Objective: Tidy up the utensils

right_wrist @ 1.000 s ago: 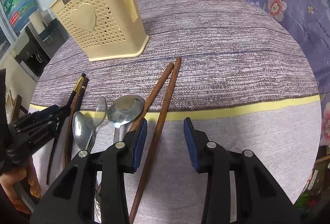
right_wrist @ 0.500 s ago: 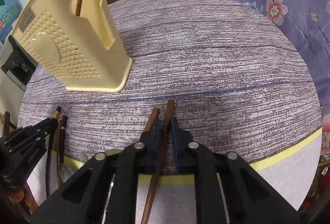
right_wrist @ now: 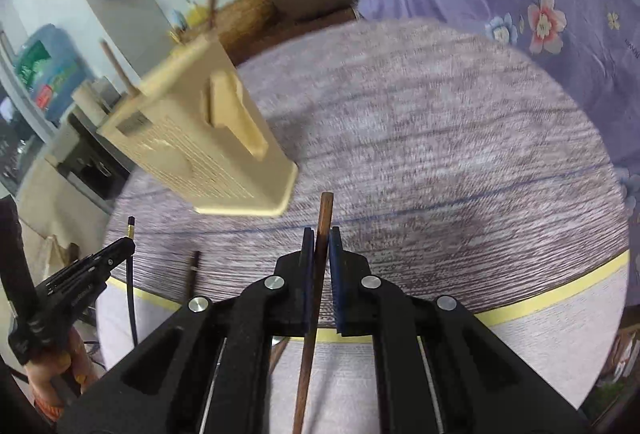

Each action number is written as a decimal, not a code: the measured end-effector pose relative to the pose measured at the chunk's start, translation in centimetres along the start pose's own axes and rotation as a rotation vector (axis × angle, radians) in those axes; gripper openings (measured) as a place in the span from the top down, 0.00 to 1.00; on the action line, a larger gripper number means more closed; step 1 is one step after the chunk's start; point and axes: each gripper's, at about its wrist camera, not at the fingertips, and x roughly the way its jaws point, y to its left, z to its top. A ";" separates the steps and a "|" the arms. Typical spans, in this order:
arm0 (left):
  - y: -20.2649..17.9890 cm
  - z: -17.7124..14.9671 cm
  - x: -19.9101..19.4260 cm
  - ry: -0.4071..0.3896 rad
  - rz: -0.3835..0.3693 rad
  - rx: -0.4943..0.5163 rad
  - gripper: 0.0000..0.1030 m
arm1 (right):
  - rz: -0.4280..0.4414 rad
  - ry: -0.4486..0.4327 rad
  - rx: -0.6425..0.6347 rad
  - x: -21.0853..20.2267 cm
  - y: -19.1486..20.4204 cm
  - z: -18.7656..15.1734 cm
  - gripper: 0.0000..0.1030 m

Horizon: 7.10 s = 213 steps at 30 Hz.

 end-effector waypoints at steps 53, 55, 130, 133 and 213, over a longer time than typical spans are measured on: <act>-2.8 13.4 -5.1 -0.311 -0.047 -0.082 0.92 | 0.098 -0.294 -0.175 -5.2 10.6 13.9 0.93; -2.4 12.6 -3.7 -0.276 -0.045 -0.094 0.92 | 0.094 -0.277 -0.156 -4.1 9.9 13.3 0.93; -1.0 -12.6 -1.5 0.058 -0.043 -0.060 0.62 | -0.067 -0.033 -0.146 -1.4 4.8 -11.1 0.89; -1.3 -12.5 -1.3 0.061 -0.045 -0.051 0.63 | -0.132 -0.102 -0.137 -3.1 3.2 -10.5 0.89; -1.2 -3.2 7.7 0.204 0.081 0.068 0.78 | -0.664 0.117 -0.657 6.1 4.9 -7.0 0.54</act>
